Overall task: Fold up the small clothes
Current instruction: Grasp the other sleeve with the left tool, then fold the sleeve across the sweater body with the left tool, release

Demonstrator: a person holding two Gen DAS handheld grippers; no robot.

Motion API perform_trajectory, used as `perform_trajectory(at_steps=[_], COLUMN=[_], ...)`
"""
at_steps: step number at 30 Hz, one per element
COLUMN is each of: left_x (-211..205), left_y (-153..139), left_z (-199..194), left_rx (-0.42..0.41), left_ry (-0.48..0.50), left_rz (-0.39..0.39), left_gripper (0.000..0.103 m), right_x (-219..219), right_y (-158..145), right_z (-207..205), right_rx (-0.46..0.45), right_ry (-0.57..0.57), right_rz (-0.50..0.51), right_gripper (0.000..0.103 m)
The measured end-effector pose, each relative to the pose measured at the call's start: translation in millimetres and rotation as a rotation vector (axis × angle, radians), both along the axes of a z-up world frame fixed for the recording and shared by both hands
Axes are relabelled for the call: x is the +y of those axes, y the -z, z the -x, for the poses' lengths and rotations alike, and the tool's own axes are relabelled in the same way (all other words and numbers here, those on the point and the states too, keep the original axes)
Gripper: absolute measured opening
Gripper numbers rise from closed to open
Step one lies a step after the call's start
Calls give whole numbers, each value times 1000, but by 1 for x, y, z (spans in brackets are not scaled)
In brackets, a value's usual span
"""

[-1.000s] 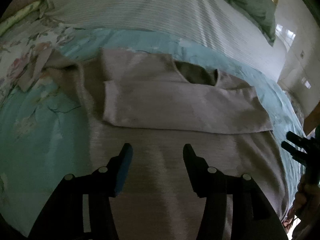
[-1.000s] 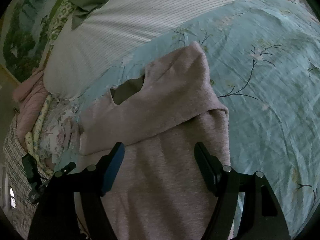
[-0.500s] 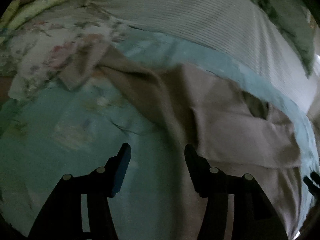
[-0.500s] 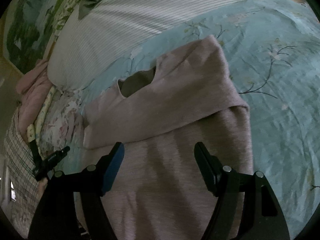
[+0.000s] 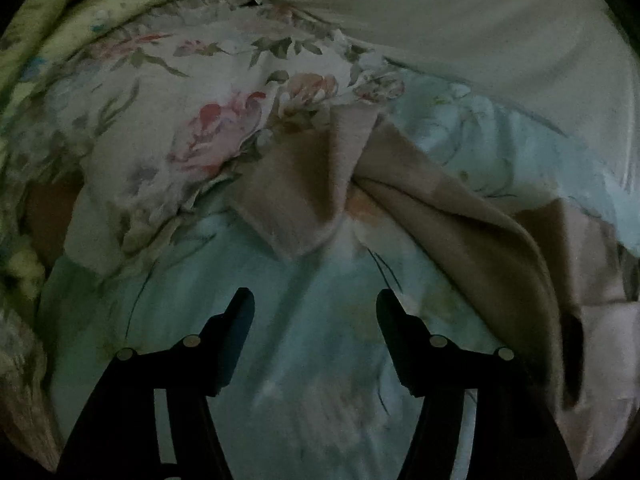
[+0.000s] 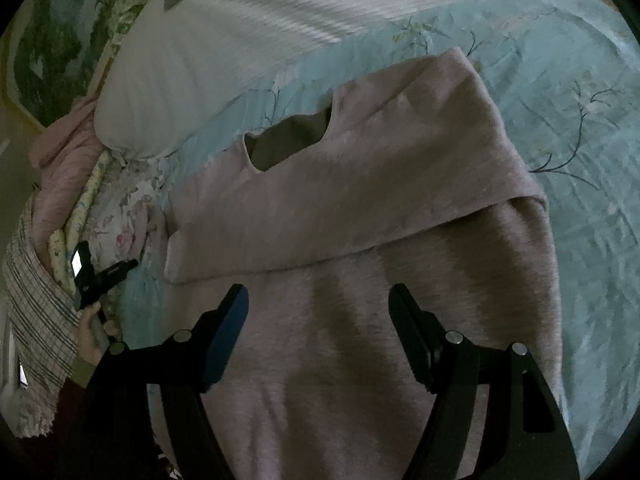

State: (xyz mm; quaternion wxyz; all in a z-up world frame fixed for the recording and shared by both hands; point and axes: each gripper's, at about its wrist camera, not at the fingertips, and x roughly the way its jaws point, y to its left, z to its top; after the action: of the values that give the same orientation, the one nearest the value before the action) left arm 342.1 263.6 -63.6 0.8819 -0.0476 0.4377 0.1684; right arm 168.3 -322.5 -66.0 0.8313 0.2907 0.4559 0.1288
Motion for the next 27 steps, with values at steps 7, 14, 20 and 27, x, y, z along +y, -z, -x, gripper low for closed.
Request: perform_trajectory(at_steps=[7,14,20,27], left_x=[10,24,-8,-116], left_y=[25,25,-25,-95], left_z=[-39,-50,-18,25], left_rx=[67,62,-65,-203], left_ry=[22,68,171,431], left_rz=[-15,64,85,201], left_gripper=[66,2,0,0], right_x=[1,2,7,-2], right_y=[5,7,9,-4], right_z=[-4,-4,-2,10], right_rx=[12,6,-12,-55], right_ry=[0,-13,-43,-39], right_rz=[-1,2,-9,-37], right_gripper=[73,73,73,73])
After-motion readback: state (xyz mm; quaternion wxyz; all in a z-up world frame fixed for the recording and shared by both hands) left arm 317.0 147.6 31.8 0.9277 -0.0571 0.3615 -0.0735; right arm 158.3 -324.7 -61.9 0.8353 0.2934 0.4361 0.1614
